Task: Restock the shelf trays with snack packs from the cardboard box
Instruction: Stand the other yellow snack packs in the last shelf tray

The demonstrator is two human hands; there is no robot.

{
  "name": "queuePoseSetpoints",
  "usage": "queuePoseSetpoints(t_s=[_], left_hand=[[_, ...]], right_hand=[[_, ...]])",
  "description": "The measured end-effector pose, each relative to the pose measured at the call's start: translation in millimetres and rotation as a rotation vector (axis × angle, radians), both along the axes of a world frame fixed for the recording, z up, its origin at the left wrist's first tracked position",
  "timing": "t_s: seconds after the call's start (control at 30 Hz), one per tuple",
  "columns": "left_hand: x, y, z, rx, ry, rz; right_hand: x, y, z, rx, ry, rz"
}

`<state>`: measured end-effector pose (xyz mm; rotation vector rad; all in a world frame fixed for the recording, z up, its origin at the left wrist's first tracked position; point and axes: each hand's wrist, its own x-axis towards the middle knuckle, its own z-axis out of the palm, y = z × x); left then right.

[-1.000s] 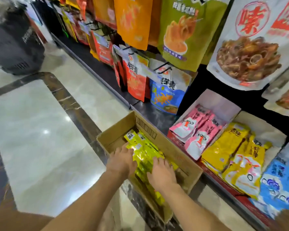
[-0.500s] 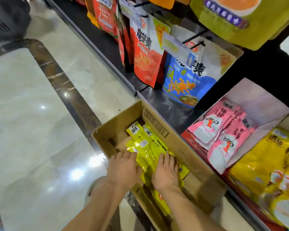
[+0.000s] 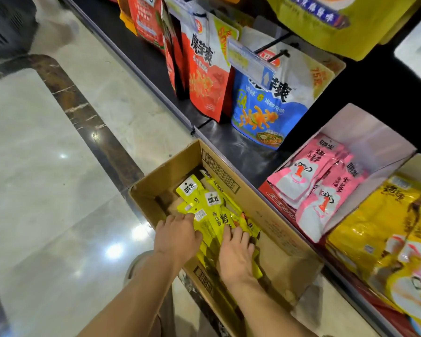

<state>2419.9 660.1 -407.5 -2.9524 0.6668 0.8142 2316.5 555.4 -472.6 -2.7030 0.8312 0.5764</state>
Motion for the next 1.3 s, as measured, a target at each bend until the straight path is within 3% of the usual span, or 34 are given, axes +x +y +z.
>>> queuePoseSetpoints(t_s=[0.3,0.6,0.83,1.3], left_hand=[[-3.2,-5.5,6.7,-0.017,0.053,0.028],[-22.4,-33.5,-5.2,0.087,0.176,0.114],[-40.3,-66.8,-32.6,0.035,0.37,0.462],[-49.4,-110.1,-74.3,0.015,0.238,0.831]], right_hand=[[-23.3,-5.2,15.6,0.172,-0.019,-0.014],[-24.6,-22.6,49.2,0.054,-0.329,-0.094],[-46.6,-35.4,80.5,0.156,-0.411,-0.129],[-64.1,-55.7,98.9,0.116,-0.47,-0.209]])
